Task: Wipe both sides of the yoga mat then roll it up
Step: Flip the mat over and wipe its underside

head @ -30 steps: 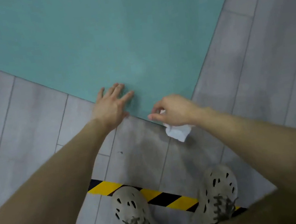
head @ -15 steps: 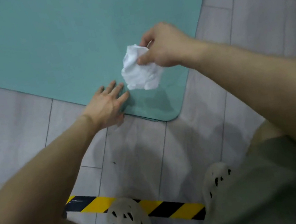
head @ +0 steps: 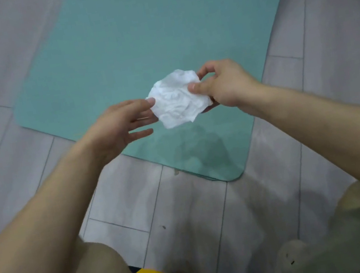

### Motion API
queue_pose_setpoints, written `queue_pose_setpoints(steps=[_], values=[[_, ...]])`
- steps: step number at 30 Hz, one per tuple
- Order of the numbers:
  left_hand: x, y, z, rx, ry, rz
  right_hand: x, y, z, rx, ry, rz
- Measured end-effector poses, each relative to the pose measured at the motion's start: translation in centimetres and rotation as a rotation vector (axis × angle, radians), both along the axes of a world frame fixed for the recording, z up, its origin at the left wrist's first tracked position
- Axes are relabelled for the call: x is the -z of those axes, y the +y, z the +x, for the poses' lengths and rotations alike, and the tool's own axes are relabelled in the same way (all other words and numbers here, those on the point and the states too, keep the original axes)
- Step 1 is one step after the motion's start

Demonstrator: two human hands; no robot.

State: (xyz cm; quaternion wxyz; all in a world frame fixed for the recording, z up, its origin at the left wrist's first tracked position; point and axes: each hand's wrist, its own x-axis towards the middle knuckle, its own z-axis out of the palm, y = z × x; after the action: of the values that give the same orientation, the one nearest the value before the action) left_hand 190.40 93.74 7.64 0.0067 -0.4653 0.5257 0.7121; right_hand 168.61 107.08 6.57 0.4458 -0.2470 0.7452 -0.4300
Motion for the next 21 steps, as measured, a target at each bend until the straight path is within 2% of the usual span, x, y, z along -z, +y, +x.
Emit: queue_pose_setpoints(steps=[3,8,11,14,18,21], values=[[0.0,0.4,-1.6,-0.015,-0.024,0.036,0.1,-0.7,0.2,0.045,-0.096,-0.027],[-1.1,-0.9,-4.8,-0.234,0.106,-0.053,-1.0,-1.1,-0.6,0.126,-0.152,-0.078],[-0.8,-0.7,-6.2,-0.21,0.093,-0.167,-1.4,-0.6,-1.1,0.202,-0.166,-0.096],[-0.4,0.0,-7.3,-0.175,0.115,-0.178,-1.7,0.0,-1.6,0.224,-0.192,-0.084],[-0.4,0.0,-7.8,-0.23,0.193,-0.059,-1.8,0.8,-2.0,0.166,-0.184,-0.065],[0.0,-0.4,-7.2,-0.348,0.222,0.071,-1.7,0.8,-2.6,0.222,-0.173,-0.09]])
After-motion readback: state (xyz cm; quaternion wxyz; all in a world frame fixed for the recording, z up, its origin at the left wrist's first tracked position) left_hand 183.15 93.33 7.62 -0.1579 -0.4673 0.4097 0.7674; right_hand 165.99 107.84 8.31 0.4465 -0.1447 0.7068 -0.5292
